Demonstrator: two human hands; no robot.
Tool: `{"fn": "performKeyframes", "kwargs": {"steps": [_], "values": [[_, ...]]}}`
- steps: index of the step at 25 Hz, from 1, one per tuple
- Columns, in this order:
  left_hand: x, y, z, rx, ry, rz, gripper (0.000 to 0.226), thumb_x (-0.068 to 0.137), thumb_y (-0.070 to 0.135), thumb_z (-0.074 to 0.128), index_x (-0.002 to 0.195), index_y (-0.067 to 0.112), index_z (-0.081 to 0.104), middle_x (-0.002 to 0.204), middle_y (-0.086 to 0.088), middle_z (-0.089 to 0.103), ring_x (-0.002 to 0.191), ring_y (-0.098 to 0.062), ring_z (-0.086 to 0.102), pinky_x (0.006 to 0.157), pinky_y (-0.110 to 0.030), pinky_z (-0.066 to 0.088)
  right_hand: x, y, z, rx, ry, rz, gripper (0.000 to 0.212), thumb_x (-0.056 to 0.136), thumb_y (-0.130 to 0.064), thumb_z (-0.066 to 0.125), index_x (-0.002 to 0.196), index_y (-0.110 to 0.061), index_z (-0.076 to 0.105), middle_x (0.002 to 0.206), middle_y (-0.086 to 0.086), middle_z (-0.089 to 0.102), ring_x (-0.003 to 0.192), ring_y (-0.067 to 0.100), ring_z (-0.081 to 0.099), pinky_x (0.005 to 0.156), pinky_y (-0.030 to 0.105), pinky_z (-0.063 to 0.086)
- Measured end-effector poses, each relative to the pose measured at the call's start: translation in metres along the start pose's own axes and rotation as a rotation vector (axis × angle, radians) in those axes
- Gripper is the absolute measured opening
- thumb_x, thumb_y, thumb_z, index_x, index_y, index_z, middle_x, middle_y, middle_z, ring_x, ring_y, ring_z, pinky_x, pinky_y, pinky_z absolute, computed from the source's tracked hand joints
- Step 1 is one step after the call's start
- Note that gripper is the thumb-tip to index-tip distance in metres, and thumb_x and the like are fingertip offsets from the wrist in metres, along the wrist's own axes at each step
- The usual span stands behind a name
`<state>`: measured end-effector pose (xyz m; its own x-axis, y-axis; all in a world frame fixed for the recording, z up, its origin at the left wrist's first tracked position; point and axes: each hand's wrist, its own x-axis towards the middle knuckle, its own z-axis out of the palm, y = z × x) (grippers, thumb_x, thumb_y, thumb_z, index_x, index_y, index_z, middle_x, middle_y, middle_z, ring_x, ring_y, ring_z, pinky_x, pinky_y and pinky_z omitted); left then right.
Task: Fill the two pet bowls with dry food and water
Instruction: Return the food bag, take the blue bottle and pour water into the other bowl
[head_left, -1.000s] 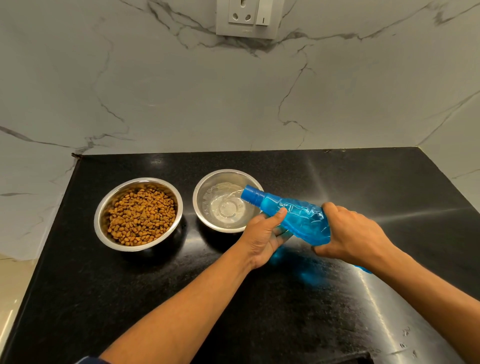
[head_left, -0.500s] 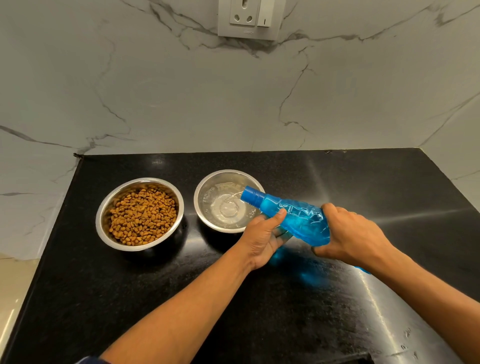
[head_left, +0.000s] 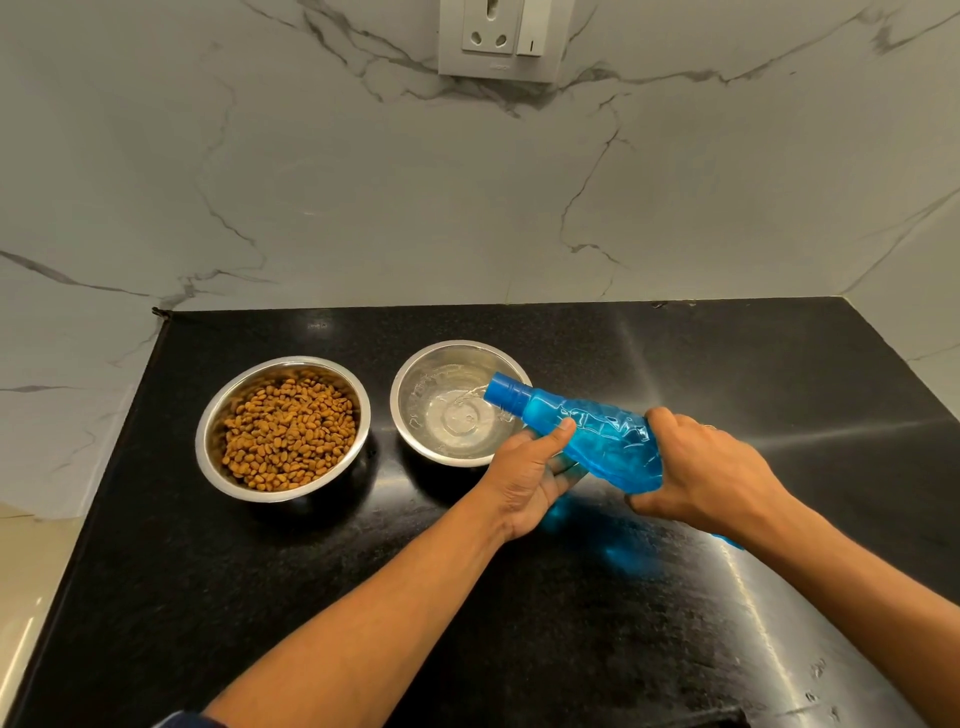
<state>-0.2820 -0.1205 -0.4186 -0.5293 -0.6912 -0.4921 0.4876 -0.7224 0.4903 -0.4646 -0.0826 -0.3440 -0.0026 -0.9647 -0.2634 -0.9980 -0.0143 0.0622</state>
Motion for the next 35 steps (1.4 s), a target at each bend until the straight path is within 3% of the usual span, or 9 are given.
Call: {"fn": "performKeyframes", "kwargs": {"steps": [21,29,35], "values": [[0.001,0.002,-0.001,0.035,0.004,0.009,0.035,0.098,0.015,0.063,0.132,0.013,0.057,0.137,-0.016,0.064,0.127,-0.03,0.062,0.111,-0.046,0.047,0.002,0.002,0.004,0.03,0.002,0.005,0.074,0.066,-0.067,0.069,0.122,-0.027,0.043,0.114,-0.008,0.062,0.088,0.011,0.06,0.071,0.026,0.057],[-0.006,0.005,0.003,0.132,0.025,0.069,0.025,0.099,0.018,0.062,0.124,0.021,0.062,0.133,-0.01,0.067,0.128,-0.028,0.061,0.109,-0.043,0.048,0.002,-0.005,0.013,0.039,0.032,0.036,0.067,0.062,-0.069,0.066,0.109,-0.027,0.043,0.101,-0.007,0.061,0.076,0.015,0.052,0.06,0.026,0.042],[-0.013,0.018,0.011,0.228,0.054,0.173,0.021,0.099,0.019,0.063,0.119,0.021,0.064,0.128,-0.009,0.071,0.12,-0.025,0.067,0.106,-0.041,0.052,0.001,-0.017,0.017,0.218,0.095,0.069,0.071,0.06,-0.066,0.069,0.111,-0.023,0.044,0.1,-0.005,0.06,0.086,0.02,0.061,0.068,0.033,0.051]]}}
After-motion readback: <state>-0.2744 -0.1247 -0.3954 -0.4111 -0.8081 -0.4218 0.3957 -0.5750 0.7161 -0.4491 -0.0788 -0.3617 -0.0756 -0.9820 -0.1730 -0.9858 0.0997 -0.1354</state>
